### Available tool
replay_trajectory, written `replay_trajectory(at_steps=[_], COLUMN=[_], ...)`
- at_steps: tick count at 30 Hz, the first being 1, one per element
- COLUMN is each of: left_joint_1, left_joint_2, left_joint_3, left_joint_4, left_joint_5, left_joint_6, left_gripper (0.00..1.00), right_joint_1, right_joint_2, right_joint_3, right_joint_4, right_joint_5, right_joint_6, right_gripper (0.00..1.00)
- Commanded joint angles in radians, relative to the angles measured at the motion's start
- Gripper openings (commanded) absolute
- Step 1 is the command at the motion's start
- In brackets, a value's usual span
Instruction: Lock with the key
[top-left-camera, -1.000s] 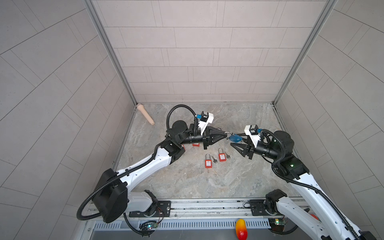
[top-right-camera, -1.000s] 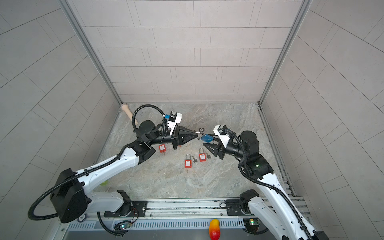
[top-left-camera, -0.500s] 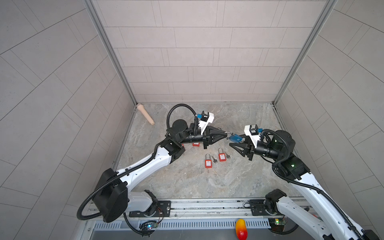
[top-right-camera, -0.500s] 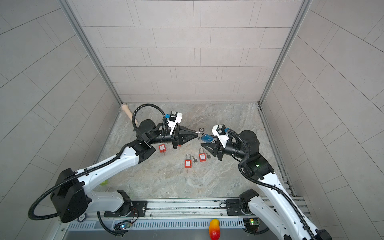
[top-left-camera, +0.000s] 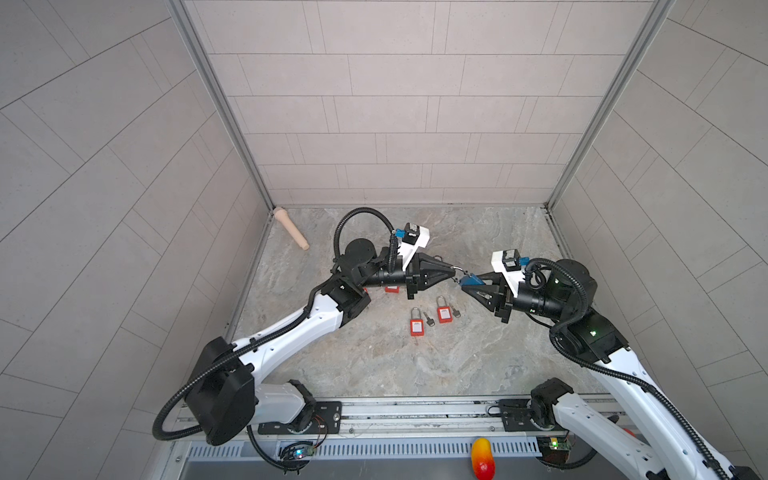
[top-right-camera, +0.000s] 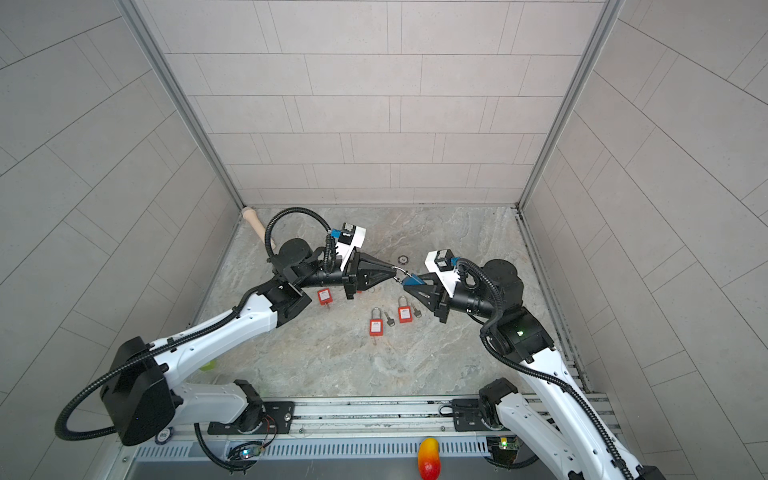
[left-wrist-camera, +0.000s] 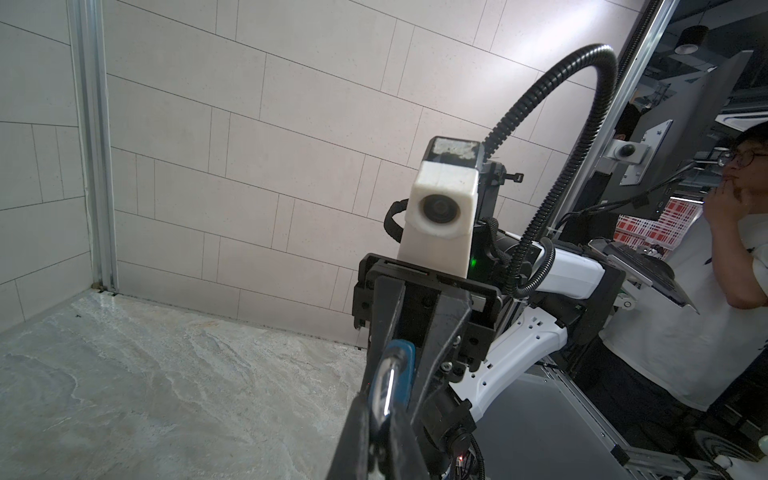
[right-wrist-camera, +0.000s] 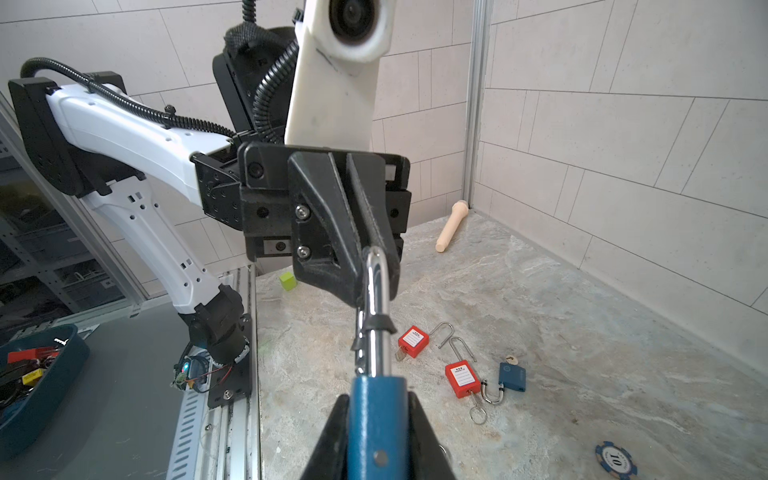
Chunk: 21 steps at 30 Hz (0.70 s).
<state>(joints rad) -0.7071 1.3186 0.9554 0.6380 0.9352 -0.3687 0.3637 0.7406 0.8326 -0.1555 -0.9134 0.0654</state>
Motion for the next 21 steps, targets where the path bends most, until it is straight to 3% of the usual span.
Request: replay_trajectory(at_steps=[1, 4, 7, 11, 21], left_joint_1=[0.017, 0.033, 0.033, 0.032, -0.043], left_joint_2=[-0.023, -0.046, -0.075, -0.078, -0.006], left_joint_3=[0.026, 0.052, 0.138, 0.244, 0.43], left_joint_4=[0.012, -0.13, -0.453, -0.776, -1.184], left_joint_5=[-0.016, 0.0, -0.004, -0.022, -0.077], left_joint_6=[0.028, 0.12, 0.352, 0.582, 0.888], left_gripper=[0.0, 0.18, 0.33, 0.42, 0.5], right_joint_1=[0.001, 0.001, 0.001, 0.001, 0.0], right_joint_2=[-0.01, 0.009, 0.033, 0.06, 0.119], right_joint_3=[0.054, 0.111, 0.169, 0.206, 0.265], right_joint_4=[-0.019, -0.156, -0.294, -0.383, -0.48], right_joint_5=[-0.012, -0.008, -0.013, -0.034, -0.08], right_joint_6=[-0.014, -0.089, -0.167, -0.209, -0.272], right_gripper=[0.07, 0.02, 0.0, 0.0, 0.0])
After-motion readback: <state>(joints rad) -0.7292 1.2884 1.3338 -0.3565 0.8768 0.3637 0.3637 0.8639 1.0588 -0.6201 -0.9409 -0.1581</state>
